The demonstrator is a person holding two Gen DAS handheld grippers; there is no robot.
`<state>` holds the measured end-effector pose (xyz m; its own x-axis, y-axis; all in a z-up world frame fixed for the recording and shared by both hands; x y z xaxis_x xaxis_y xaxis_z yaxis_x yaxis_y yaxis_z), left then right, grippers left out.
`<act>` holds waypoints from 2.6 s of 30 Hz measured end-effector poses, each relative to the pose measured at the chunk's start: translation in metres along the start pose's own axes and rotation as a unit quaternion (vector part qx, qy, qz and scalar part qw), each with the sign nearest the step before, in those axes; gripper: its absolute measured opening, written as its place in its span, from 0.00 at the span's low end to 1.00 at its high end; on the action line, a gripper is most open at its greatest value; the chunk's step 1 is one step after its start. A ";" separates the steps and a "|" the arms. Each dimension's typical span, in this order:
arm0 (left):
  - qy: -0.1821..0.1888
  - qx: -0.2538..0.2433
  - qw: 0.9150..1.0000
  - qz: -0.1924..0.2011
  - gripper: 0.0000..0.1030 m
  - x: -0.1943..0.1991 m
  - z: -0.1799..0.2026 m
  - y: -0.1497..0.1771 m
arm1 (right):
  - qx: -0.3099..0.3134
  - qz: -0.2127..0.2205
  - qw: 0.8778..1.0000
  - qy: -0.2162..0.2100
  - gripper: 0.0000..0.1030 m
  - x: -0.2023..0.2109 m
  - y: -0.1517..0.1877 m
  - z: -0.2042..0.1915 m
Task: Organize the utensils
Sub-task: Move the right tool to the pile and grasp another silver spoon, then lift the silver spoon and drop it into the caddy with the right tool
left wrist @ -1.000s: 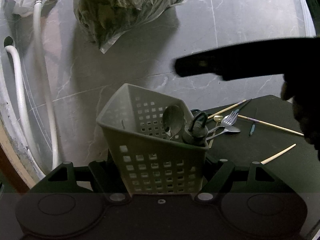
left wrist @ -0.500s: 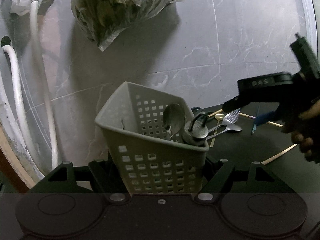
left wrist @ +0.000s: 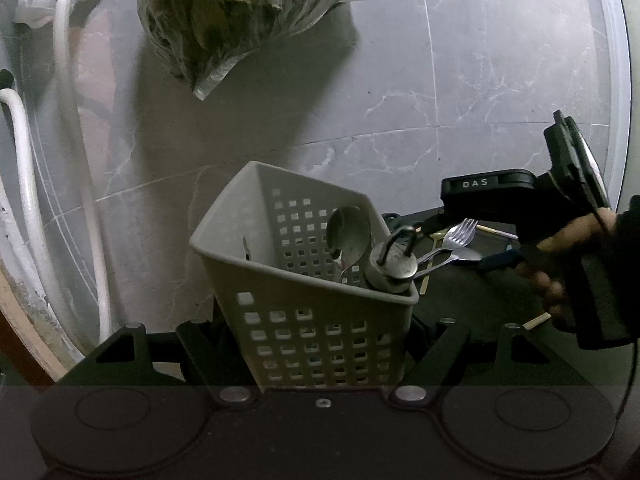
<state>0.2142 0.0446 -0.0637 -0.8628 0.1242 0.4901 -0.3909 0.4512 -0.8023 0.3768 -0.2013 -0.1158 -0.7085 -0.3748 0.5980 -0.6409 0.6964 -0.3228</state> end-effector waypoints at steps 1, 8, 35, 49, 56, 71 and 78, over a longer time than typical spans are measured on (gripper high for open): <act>0.000 0.000 1.000 0.000 0.76 -0.001 0.000 0.000 | -0.003 0.005 1.000 -0.003 0.93 -0.002 -0.001 0.000; 0.001 -0.001 1.000 -0.001 0.76 -0.001 -0.001 -0.001 | -0.049 0.032 0.998 -0.022 0.80 -0.011 -0.010 0.004; 0.001 0.000 1.000 -0.001 0.76 -0.001 -0.001 -0.001 | -0.139 0.077 0.987 -0.019 0.32 -0.038 -0.053 0.031; 0.001 0.000 1.000 -0.001 0.76 -0.001 -0.001 -0.001 | -0.118 0.082 0.990 0.002 0.06 -0.063 -0.077 0.027; 0.002 -0.001 1.000 -0.001 0.76 -0.001 -0.001 -0.001 | -0.113 0.067 0.991 -0.012 0.09 -0.069 -0.082 0.028; 0.000 0.001 1.000 0.001 0.76 -0.001 -0.002 0.000 | -0.061 0.091 0.994 -0.006 0.01 -0.055 -0.075 0.017; -0.001 0.000 1.000 0.003 0.76 -0.001 -0.001 0.000 | -0.055 0.099 0.993 -0.038 0.01 -0.019 -0.063 0.013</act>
<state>0.2157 0.0456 -0.0641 -0.8658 0.1242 0.4847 -0.3863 0.4496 -0.8053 0.4267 -0.2464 -0.1160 -0.8406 -0.2654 0.4722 -0.4530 0.8223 -0.3443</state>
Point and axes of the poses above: each gripper's, at about its wrist camera, not at the fingertips, and x roughly against the way its jaws point, z to its right, y to its underside, the point moved 3 cm from there along -x, roughly the way its jaws point, and after that the axes turned 14 degrees about -x, right-handed, at the moved point
